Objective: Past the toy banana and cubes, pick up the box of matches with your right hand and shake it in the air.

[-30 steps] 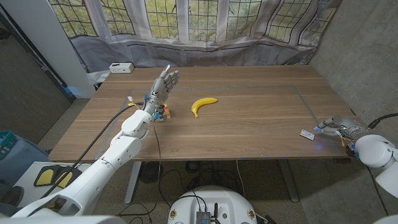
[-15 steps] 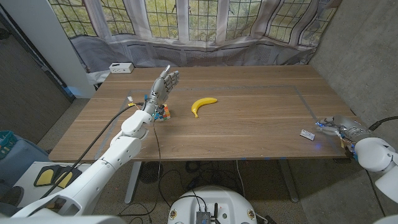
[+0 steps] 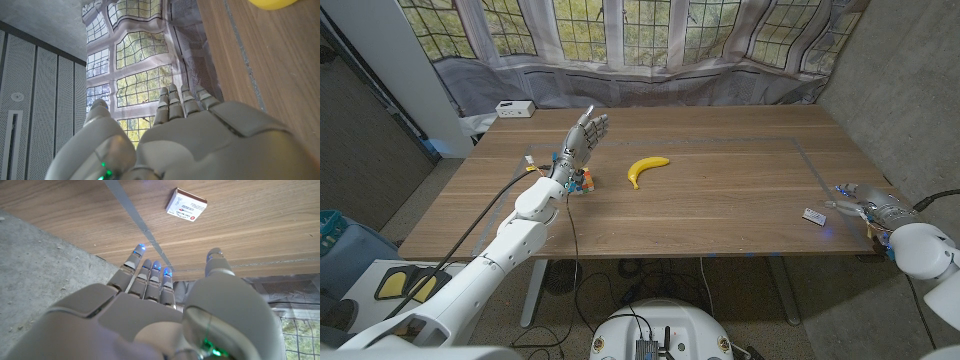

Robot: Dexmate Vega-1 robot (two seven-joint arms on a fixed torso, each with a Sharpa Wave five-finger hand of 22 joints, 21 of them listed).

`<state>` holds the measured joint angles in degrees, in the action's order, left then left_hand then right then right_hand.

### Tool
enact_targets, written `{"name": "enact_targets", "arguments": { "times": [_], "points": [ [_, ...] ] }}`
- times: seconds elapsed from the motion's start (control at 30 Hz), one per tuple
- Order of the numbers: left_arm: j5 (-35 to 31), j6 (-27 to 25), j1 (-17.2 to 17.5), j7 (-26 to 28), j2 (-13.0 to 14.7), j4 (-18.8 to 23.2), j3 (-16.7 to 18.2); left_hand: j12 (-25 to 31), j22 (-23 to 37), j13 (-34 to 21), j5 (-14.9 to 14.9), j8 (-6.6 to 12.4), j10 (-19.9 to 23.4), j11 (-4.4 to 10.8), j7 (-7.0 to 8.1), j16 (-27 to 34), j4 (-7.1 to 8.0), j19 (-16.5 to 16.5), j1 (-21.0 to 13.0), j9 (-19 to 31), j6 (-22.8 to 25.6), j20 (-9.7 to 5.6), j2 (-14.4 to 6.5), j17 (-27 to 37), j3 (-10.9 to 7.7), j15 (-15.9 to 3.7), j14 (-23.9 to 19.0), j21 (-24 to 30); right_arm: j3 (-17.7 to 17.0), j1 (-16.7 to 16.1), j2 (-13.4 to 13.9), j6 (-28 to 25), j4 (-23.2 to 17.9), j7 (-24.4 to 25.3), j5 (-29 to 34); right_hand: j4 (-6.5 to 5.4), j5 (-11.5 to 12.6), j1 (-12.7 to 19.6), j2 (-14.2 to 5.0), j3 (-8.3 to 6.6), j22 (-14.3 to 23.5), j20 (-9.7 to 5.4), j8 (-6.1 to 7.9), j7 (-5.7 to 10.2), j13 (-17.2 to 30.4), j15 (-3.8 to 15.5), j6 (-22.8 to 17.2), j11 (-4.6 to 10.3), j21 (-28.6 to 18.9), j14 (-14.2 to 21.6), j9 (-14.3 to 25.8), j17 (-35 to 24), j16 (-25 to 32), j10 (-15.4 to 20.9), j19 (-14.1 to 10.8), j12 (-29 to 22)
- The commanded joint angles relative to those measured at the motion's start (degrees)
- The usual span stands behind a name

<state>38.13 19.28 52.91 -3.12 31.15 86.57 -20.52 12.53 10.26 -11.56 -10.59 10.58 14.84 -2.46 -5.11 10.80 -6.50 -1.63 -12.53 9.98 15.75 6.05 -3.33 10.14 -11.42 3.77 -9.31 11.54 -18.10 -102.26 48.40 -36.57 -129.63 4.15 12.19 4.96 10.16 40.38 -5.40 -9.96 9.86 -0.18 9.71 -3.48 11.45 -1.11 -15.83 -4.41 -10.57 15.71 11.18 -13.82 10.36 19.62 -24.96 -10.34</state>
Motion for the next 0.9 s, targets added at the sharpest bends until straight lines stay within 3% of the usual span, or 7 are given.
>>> {"name": "enact_targets", "arguments": {
  "times": [0.03,0.27,0.63,0.9],
  "points": [
    [0.12,-0.16,0.63,0.32,0.38,0.66,0.31,-0.09,0.20,-0.15,0.17,0.30,-0.09,0.06,-0.09,0.01,-0.16,0.43,0.26,0.33,0.68,0.24,0.09,0.19,-0.10,0.00,0.31,-0.02,0.79,1.48,-4.08,5.34,0.60,4.09,-2.17,0.16,0.23,-0.75,0.03,0.18,0.06,-0.17,0.21,-0.92,0.08,-0.45,0.69,-0.27,0.32,-0.88,0.09,0.00,0.08,-1.11,1.06,-0.15],
    [0.12,-0.12,0.57,0.17,0.52,0.77,0.39,-0.09,0.20,-0.15,0.18,0.28,-0.10,0.01,-0.02,0.02,-0.17,0.43,0.27,0.33,0.65,0.23,0.09,0.18,-0.11,-0.05,0.30,-0.02,2.54,3.37,-5.44,8.81,1.38,7.30,-2.56,0.26,0.28,-1.39,0.08,0.33,0.05,-0.45,0.68,-1.12,-0.03,-0.57,0.91,-0.89,0.68,-2.78,-0.03,0.12,0.05,-1.91,3.91,-0.44],
    [0.25,-0.28,0.18,-0.10,0.63,0.57,0.48,-0.11,0.20,-0.15,0.18,0.20,-0.16,-0.06,-0.14,0.02,-0.20,0.43,0.27,0.33,0.43,0.23,0.09,0.18,-0.13,-0.05,0.29,-0.02,4.37,6.82,-7.05,14.12,3.77,10.67,-4.77,0.39,0.32,-1.57,0.03,0.35,0.06,-0.52,1.02,-1.07,-0.05,-0.63,0.36,-1.00,0.34,-2.55,-0.07,0.18,0.45,-1.36,3.97,-0.88],
    [0.43,-0.04,-0.54,-0.96,0.31,-0.39,0.26,-0.11,0.20,-0.15,0.18,0.22,-0.17,-0.12,-0.17,0.02,-0.21,0.43,0.29,0.33,0.45,0.23,0.09,0.18,-0.14,-0.06,0.29,-0.02,7.45,10.50,-6.63,17.10,5.75,12.63,-5.64,0.46,0.34,-1.67,0.02,0.36,0.06,-0.50,1.11,-1.12,-0.06,-0.65,0.22,-0.95,0.19,-2.53,-0.10,0.22,0.58,-1.40,3.96,-0.94]
  ]
}}
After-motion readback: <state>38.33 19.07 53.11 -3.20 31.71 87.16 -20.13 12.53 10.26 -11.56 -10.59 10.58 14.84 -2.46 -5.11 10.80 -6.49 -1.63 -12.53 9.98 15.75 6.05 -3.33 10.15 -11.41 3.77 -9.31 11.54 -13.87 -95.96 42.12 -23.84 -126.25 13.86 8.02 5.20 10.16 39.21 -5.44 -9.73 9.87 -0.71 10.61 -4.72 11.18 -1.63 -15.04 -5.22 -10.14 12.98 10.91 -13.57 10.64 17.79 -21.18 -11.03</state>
